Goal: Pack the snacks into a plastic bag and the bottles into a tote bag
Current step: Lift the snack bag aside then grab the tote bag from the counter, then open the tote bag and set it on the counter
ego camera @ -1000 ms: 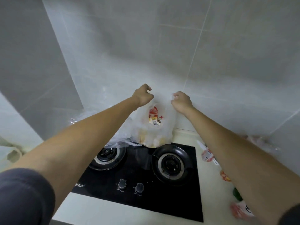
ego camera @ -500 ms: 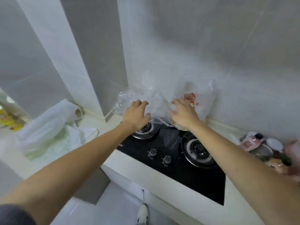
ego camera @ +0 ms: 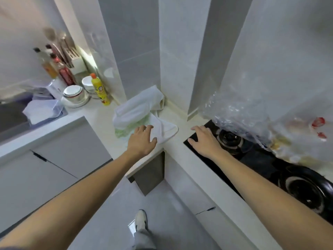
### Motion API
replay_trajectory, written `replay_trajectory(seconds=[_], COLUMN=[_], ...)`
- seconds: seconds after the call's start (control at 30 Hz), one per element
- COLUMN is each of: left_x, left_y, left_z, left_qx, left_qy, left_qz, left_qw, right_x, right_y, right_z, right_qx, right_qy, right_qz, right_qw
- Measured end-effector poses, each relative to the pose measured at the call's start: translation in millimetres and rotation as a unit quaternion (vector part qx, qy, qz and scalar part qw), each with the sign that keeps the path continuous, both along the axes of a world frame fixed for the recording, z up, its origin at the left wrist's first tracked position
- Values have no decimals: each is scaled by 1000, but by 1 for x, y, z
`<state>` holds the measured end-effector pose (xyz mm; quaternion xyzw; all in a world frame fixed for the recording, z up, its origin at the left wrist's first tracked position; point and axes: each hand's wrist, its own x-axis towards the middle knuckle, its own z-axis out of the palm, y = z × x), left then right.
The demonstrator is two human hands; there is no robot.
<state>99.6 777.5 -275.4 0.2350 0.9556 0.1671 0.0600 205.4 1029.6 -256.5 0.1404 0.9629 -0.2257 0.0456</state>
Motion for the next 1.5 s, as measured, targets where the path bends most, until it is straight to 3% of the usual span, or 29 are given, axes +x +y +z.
replay_trajectory(seconds=[0.3, 0.5, 0.63, 0.73, 0.9, 1.07, 1.33, 1.5], left_x=[-181, -246, -249, -238, -200, -133, 35, 157], left_y=[-34, -35, -46, -57, -48, -4, 87, 155], left_z=[-15, -48, -72, -78, -65, -44, -27, -35], left_qx=[-47, -105, -73, -9, 50, 105, 172, 189], left_qy=[85, -37, -38, -7, 17, 30, 38, -9], left_qz=[-16, 1, -11, -36, -57, -84, -163, -228], left_qw=[995, 994, 997, 999, 997, 990, 971, 955], right_x=[-151, -189, -201, -193, -145, -68, 138, 276], right_y=[-73, -98, -99, -90, -52, -7, 75, 117], right_z=[-90, -137, -162, -151, -120, -88, -38, -19], right_qx=[-152, -338, -327, -245, -154, -117, -42, 3], right_qy=[-121, -137, -86, -27, 44, 94, 164, 175], right_qz=[-126, -203, -241, -244, -202, -227, -280, -319], right_qw=[973, 909, 910, 938, 966, 962, 945, 931])
